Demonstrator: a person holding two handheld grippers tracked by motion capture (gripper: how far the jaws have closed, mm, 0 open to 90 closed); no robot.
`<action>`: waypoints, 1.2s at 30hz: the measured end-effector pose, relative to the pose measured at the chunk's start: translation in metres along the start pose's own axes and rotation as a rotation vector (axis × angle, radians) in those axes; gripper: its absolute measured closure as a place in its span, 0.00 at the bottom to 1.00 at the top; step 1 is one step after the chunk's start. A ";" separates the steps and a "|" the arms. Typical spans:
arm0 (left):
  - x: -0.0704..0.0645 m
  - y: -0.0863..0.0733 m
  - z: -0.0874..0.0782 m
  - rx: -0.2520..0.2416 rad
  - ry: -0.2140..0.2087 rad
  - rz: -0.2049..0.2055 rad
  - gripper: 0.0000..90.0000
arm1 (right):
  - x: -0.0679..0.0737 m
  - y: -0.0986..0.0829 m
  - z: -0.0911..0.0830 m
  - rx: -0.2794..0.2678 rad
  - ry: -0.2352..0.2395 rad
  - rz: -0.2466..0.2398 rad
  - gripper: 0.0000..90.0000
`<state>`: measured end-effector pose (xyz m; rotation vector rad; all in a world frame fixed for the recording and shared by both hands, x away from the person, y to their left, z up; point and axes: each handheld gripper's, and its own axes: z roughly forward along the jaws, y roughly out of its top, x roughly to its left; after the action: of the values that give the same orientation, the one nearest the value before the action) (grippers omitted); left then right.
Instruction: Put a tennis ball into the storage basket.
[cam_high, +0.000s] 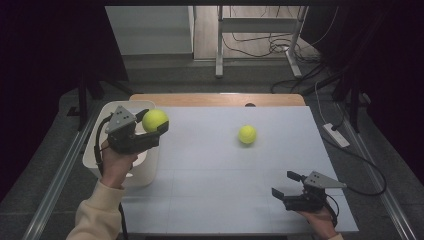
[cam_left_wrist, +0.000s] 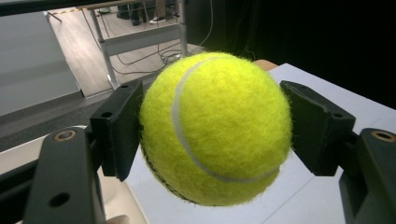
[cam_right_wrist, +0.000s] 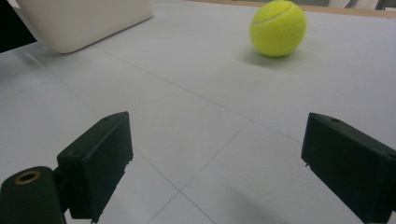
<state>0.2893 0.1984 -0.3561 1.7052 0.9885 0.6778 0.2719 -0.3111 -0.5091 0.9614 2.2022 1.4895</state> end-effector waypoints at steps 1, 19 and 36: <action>0.001 0.000 0.000 -0.001 0.001 -0.005 0.30 | 0.000 0.000 0.000 0.001 0.001 -0.002 0.10; 0.020 0.002 0.007 0.042 0.060 -0.019 0.30 | 0.000 0.000 -0.001 -0.004 -0.002 0.005 0.10; 0.040 0.003 0.009 0.071 0.116 -0.039 0.30 | 0.000 0.000 0.000 -0.002 -0.003 0.005 0.10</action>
<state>0.3178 0.2285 -0.3571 1.7189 1.1353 0.7304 0.2717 -0.3111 -0.5091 0.9678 2.1975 1.4916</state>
